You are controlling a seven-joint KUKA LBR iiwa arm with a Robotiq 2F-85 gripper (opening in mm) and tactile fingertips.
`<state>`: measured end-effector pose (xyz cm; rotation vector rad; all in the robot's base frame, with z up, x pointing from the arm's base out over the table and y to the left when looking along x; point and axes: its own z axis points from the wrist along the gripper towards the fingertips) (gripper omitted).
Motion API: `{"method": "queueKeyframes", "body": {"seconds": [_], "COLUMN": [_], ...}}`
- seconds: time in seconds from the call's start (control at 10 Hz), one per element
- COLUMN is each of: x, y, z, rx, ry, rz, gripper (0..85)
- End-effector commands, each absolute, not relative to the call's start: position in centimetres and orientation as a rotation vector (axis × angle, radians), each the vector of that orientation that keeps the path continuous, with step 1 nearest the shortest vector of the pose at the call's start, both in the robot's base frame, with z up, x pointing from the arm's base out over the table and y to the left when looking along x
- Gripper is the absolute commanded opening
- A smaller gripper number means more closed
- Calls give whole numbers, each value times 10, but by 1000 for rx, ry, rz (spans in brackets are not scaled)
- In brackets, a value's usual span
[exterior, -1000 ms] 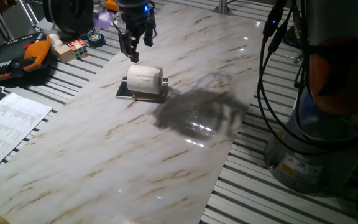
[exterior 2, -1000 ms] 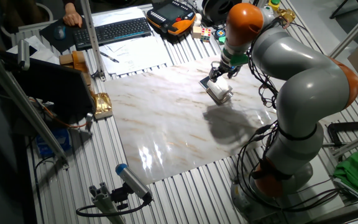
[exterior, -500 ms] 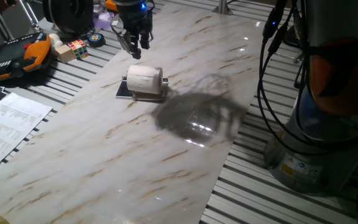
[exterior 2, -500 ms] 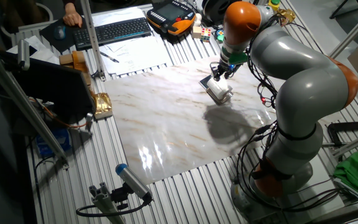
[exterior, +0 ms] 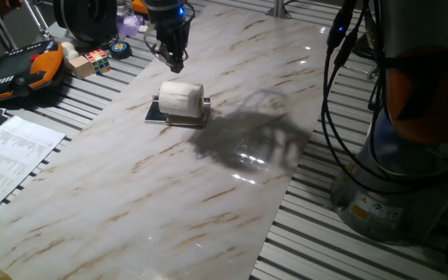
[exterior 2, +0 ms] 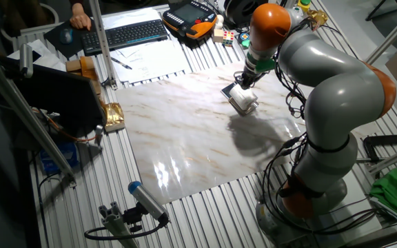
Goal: Take the roll of paper down from the shelf
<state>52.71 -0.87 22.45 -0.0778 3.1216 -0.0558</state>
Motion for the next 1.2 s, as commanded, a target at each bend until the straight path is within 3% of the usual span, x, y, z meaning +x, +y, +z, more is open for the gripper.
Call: {"method": "queueKeyframes", "body": {"seconds": [0.0, 1.1], "x": [529, 548], "y": [-10, -37], "z": [221, 181], "rx": [-131, -317], "ry": [3113, 3092], "rz": [-66, 4], "gripper": [7, 7]}}
